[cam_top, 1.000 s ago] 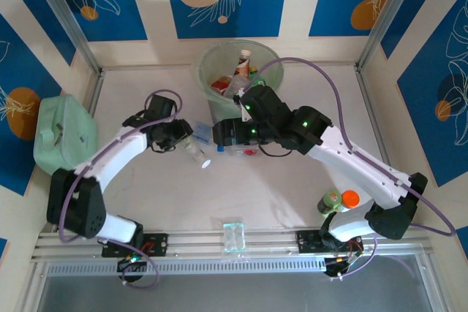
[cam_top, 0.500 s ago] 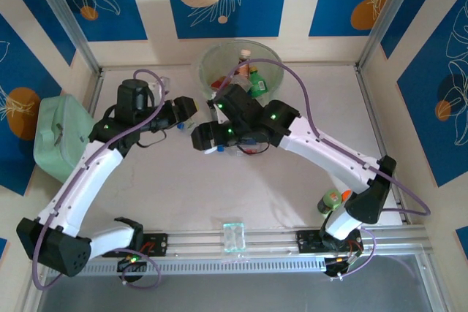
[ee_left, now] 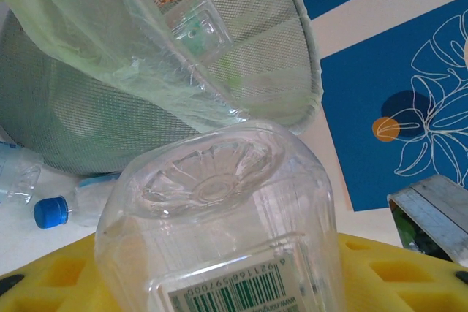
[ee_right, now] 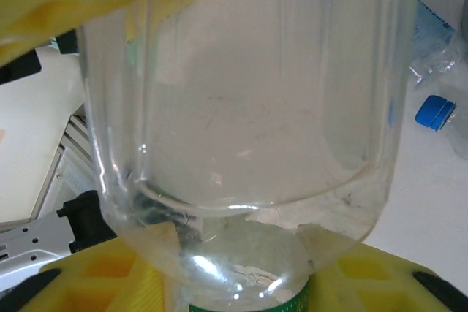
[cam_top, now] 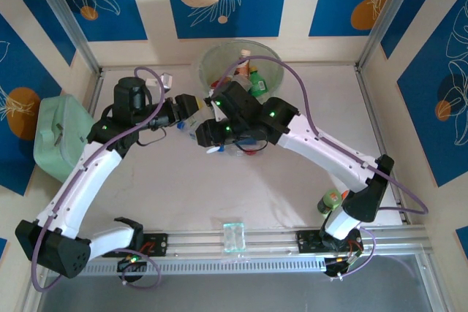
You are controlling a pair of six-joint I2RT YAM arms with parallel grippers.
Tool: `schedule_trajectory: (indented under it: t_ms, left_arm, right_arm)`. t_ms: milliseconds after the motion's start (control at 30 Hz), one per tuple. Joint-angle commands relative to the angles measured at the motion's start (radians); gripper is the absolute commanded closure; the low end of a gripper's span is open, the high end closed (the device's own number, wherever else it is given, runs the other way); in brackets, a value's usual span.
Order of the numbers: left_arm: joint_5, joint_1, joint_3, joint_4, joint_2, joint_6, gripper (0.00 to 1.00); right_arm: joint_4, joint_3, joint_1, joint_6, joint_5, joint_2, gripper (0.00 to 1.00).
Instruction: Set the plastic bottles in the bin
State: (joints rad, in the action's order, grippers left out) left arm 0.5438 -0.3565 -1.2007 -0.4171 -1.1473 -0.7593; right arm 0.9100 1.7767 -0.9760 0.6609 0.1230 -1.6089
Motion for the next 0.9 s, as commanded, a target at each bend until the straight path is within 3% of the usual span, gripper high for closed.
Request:
schedule_trajectory:
  t_ms: [0, 67, 100, 167, 367, 667, 800, 867]
  left_arm:
    - [0.000, -0.007, -0.059, 0.022, 0.012, -0.037, 0.29]
    - [-0.071, -0.006, -0.100, -0.037, 0.016, -0.022, 0.06]
    - [-0.104, -0.004, -0.117, -0.059, 0.021, -0.010, 0.00]
    - [-0.212, 0.005, -0.157, -0.126, 0.037, 0.004, 0.00]
    - [-0.352, 0.089, -0.131, -0.218, 0.086, -0.033, 0.00]
    - [-0.302, 0.142, 0.055, -0.164, 0.133, -0.126, 0.00]
    - [-0.318, 0.147, 0.088, -0.173, 0.123, -0.132, 0.02]
    - [-0.320, 0.149, 0.106, -0.170, 0.111, -0.136, 0.02]
  right_arm:
    - [0.010, 0.045, 0.000, -0.008, -0.002, -0.006, 0.63]
    - [0.018, 0.074, 0.006, -0.014, 0.024, -0.008, 0.64]
    - [0.026, 0.093, 0.012, -0.014, 0.033, -0.009, 0.64]
    - [0.054, 0.156, 0.045, -0.005, 0.055, -0.022, 0.64]
    - [0.168, 0.422, 0.133, -0.017, 0.078, -0.145, 0.63]
    - [0.372, 0.843, 0.294, -0.009, 0.087, -0.454, 0.62]
    - [0.346, 0.844, 0.344, 0.006, 0.021, -0.503, 0.58]
    - [0.322, 0.841, 0.356, -0.002, -0.012, -0.514, 0.51]
